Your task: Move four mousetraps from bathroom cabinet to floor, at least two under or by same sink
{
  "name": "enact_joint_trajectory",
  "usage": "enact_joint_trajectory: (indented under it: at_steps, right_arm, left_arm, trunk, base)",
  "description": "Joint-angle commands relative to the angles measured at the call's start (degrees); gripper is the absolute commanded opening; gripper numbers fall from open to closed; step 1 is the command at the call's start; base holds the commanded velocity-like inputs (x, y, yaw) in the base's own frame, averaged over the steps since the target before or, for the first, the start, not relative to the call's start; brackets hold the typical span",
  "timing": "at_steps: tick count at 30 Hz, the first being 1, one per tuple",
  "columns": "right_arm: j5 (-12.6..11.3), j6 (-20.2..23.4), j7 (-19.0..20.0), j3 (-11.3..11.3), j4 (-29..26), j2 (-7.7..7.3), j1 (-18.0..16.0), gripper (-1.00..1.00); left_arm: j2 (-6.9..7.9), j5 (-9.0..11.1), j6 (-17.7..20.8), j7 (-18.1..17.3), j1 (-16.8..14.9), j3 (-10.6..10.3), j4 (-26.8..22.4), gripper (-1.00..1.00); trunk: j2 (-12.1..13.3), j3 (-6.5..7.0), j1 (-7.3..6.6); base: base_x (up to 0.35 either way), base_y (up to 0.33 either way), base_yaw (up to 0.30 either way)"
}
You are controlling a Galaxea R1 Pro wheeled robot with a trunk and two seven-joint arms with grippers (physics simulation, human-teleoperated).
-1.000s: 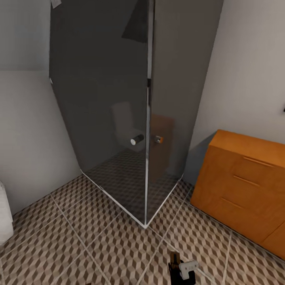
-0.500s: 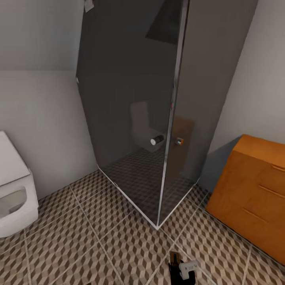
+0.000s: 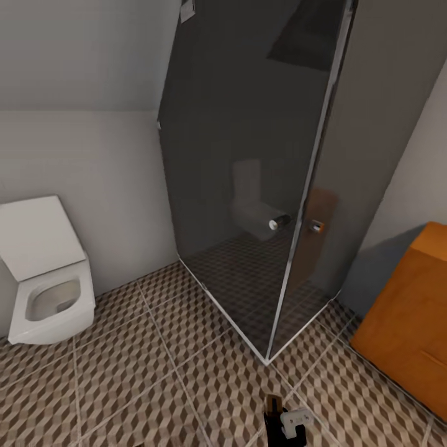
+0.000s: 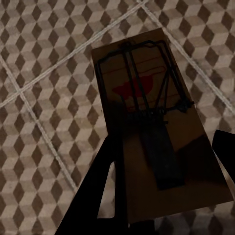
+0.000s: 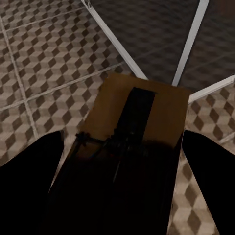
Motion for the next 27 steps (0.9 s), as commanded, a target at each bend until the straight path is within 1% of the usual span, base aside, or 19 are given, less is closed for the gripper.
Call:
enact_joint_trajectory:
  at_steps: [1, 27]
  right_arm:
    - [0.0, -0.2, -0.1, 0.2, 0.0, 0.0, 0.0, -1.0]
    - [0.0, -0.2, 0.0, 0.2, 0.0, 0.0, 0.0, -1.0]
  left_arm:
    - [0.02, 0.5, -0.2, 0.2, 0.0, -0.5, 0.0, -1.0]
    - [0.02, 0.5, -0.2, 0.2, 0.0, -0.6, 0.1, -1.0]
  trunk:
    - [0.0, -0.05, 0.0]
    - [0.0, -0.05, 0.0]
  base:
    - [0.0, 0.0, 0.286]
    - [0.0, 0.0, 0.286]
